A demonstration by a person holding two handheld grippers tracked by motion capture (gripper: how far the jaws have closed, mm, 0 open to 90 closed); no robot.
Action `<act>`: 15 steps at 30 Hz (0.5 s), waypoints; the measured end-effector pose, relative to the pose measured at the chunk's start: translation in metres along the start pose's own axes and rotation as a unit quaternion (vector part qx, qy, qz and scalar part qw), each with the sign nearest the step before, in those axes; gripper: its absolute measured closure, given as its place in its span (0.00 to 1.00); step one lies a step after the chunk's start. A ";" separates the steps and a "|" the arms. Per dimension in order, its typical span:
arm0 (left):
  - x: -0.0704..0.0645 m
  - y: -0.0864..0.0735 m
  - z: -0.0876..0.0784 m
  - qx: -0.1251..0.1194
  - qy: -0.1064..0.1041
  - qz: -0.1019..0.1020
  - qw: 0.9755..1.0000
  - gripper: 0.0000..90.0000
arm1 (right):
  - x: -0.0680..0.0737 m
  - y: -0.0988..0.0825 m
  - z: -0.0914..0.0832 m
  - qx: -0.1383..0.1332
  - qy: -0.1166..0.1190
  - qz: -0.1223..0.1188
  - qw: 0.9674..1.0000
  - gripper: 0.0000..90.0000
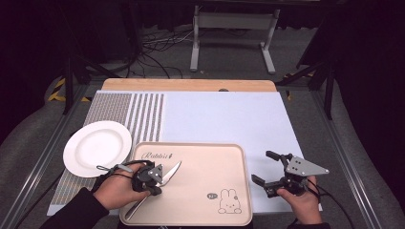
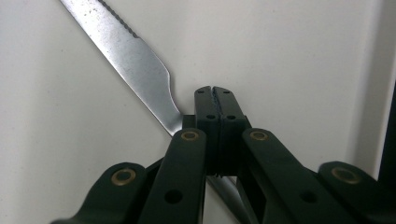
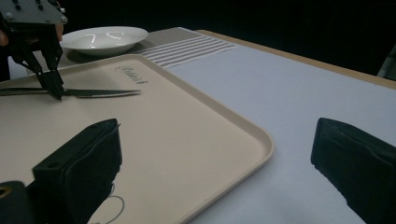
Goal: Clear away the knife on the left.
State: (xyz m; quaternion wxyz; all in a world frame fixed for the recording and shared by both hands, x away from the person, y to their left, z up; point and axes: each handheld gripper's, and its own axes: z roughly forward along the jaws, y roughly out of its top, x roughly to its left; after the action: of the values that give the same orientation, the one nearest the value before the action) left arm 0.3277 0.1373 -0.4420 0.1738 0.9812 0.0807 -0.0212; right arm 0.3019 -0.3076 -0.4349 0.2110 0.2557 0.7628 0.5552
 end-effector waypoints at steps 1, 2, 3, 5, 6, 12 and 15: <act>0.000 -0.001 -0.001 0.002 0.000 -0.001 1.000 1.00 | 0.000 0.000 0.000 0.001 0.000 0.000 1.000 0.03; 0.000 -0.001 -0.001 0.001 0.000 -0.007 1.000 1.00 | 0.000 0.000 0.000 0.002 0.000 -0.001 1.000 0.03; 0.000 -0.001 -0.001 0.001 0.000 -0.007 1.000 1.00 | 0.000 0.000 0.000 0.002 0.000 -0.001 1.000 0.03; 0.001 -0.003 -0.002 0.004 0.002 -0.009 1.000 1.00 | 0.000 0.000 0.000 0.002 0.000 -0.001 1.000 0.03; 0.002 -0.004 -0.002 0.004 0.002 -0.008 1.000 1.00 | 0.000 0.000 0.000 0.002 0.000 -0.001 1.000 0.03; 0.004 -0.009 -0.004 0.007 0.005 -0.018 1.000 1.00 | -0.001 0.000 0.000 -0.001 -0.001 0.001 1.000 0.03; 0.005 -0.012 -0.005 0.007 0.005 -0.023 1.000 1.00 | -0.001 0.000 0.000 -0.001 -0.002 0.001 1.000 0.03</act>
State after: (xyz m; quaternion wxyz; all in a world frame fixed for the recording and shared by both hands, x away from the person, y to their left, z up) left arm 0.3304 0.1512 -0.4414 0.1660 0.9804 0.1039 -0.0205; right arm 0.3023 -0.3083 -0.4352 0.2120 0.2575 0.7617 0.5555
